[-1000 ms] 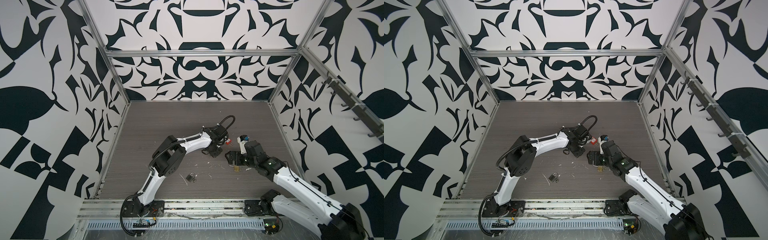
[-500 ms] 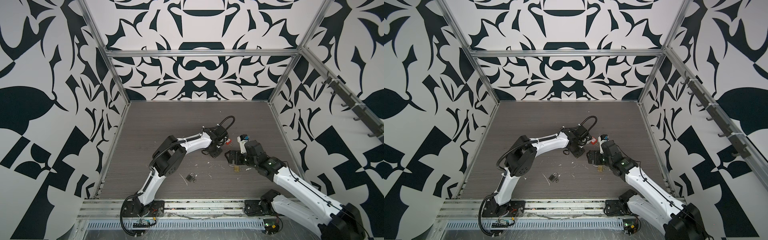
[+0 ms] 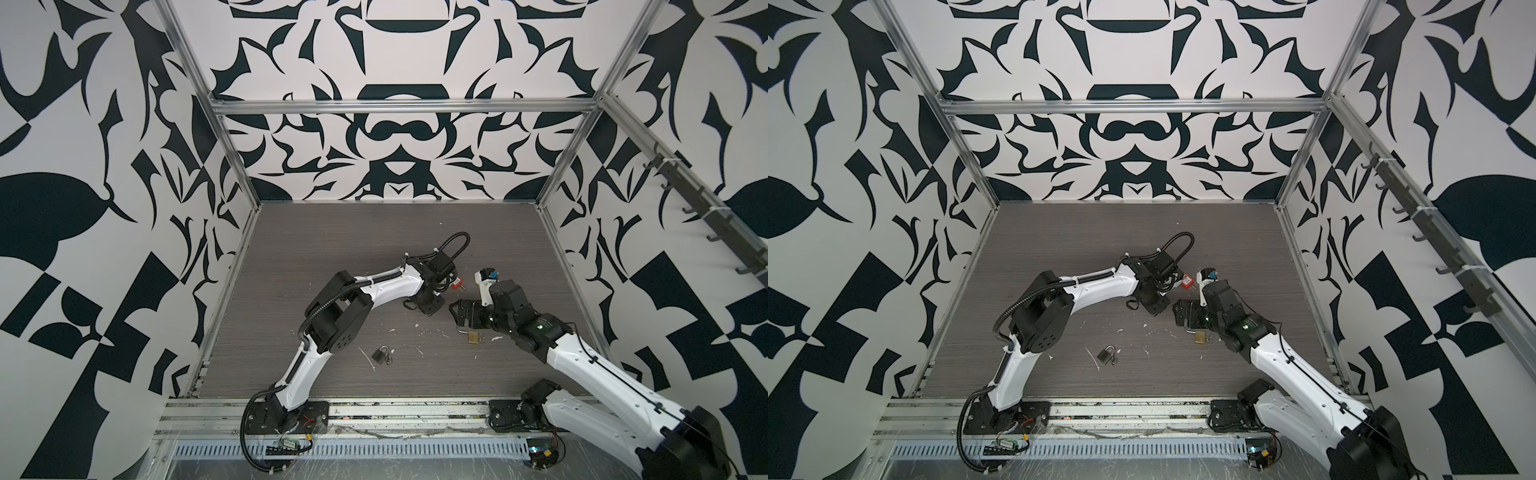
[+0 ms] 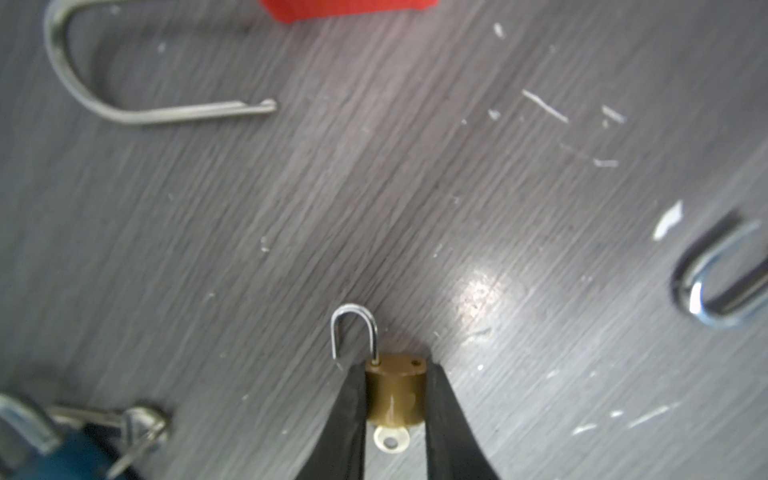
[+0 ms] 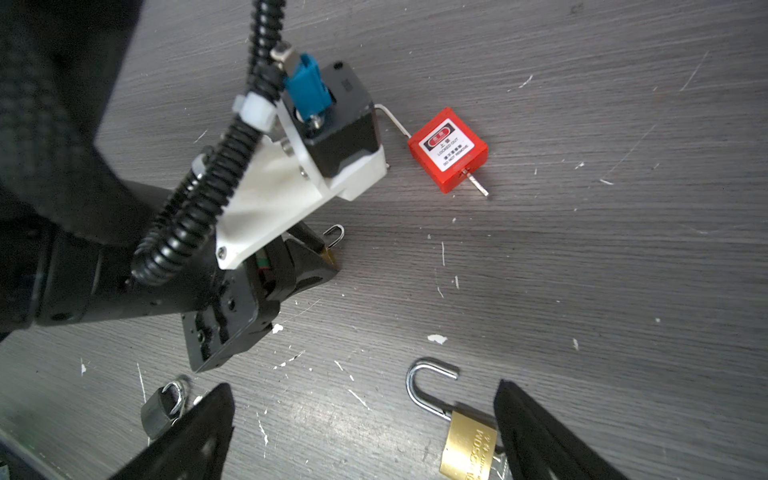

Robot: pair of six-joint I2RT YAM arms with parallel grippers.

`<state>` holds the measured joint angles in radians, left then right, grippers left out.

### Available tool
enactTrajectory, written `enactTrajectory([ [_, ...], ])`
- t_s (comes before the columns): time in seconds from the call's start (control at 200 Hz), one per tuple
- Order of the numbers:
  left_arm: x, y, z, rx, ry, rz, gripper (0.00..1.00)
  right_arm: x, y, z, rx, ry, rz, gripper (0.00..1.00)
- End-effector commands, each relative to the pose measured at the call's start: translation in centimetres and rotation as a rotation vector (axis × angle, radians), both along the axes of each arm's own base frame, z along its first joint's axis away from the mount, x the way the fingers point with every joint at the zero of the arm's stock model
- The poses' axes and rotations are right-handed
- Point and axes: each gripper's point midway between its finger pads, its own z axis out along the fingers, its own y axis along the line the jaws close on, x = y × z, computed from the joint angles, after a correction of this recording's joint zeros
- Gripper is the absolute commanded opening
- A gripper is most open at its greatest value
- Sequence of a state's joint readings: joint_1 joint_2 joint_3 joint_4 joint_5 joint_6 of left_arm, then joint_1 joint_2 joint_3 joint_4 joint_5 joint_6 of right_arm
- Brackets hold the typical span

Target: Lock with the key

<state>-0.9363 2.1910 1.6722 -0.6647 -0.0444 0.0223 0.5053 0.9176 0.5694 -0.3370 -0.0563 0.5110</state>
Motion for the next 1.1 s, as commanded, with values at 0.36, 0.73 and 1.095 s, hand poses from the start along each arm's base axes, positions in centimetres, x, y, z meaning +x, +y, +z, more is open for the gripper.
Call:
enactTrajectory([
  [0.36, 0.0, 1.5, 8.4, -0.132, -0.269, -0.165, 0.00, 5.0, -0.9, 11.7, 0.074, -0.312, -0.156, 0.99],
  [0.73, -5.4, 3.5, 12.2, -0.326, -0.544, -0.607, 0.00, 6.2, -2.4, 11.4, 0.230, -0.158, -0.168, 0.99],
  [1.095, -7.6, 2.8, 12.3, -0.506, -0.633, -0.695, 0.00, 3.8, 4.5, 7.1, 0.400, 0.131, 0.217, 0.90],
])
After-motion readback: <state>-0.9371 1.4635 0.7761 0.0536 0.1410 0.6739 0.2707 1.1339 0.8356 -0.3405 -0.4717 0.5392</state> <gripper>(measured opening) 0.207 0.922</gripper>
